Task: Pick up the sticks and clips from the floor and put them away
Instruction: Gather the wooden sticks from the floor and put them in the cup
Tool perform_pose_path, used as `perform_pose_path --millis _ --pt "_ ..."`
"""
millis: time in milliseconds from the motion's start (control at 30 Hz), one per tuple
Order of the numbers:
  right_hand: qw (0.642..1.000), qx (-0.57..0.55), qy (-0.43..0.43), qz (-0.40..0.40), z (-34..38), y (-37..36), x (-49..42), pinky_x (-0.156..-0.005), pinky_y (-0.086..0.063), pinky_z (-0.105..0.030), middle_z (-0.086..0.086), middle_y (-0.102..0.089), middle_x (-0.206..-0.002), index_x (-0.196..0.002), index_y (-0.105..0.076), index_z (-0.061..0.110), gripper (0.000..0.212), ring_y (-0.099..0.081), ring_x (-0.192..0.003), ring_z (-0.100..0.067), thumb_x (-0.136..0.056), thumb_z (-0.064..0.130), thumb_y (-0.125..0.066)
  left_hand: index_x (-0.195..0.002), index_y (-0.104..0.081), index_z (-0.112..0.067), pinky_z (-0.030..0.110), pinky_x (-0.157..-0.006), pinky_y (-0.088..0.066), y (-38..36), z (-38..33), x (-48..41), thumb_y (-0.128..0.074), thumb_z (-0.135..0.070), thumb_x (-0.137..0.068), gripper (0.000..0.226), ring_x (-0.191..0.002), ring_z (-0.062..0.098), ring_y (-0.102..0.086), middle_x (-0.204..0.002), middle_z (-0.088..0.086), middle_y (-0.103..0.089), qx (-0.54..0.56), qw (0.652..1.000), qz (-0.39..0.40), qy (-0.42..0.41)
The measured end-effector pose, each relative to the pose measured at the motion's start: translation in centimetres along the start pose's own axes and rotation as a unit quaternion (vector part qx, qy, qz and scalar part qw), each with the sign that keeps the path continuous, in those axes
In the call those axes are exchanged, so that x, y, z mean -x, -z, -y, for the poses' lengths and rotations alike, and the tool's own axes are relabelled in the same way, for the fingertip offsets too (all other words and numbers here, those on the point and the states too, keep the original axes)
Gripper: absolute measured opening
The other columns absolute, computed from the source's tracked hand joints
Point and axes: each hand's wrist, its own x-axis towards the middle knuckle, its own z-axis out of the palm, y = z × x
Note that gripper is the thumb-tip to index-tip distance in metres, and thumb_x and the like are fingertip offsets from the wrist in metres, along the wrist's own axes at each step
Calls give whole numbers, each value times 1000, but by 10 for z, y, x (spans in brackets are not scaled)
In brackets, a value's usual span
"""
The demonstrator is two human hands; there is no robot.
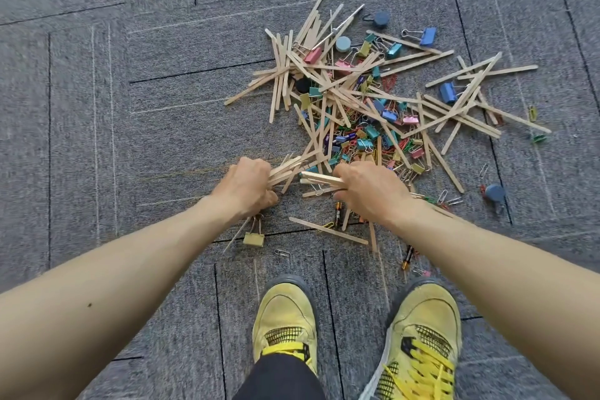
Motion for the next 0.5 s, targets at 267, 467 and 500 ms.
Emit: perform_pose_path --millis 267,467,500 --pt "999 42 29 -11 10 7 0 -67 -56 -37 -7 -61 -95 -95 -57 9 18 -57 -68 -21 -100 26 -54 -85 -48 -14 25 -52 -44 6 9 5 -50 -20 -99 15 -65 15 -55 -85 4 -57 10 998 56 6" --pt "998 45 28 17 11 14 1 -63 -46 -29 -2 -47 -87 -84 -41 12 18 -50 -67 -17 -99 3 -36 -83 -47 -11 29 -59 -48 29 24 6 -40 -17 -103 22 -68 18 -53 -82 7 -57 172 981 92 19" --pt "998 42 24 26 10 16 0 -64 -45 -27 0 -45 -85 -84 -40 13 16 -47 -67 -15 -97 4 -39 -83 -47 -10 28 -59 -46 31 23 7 -40 -19 -103 23 -67 17 -52 -80 7 -56 209 973 90 26"
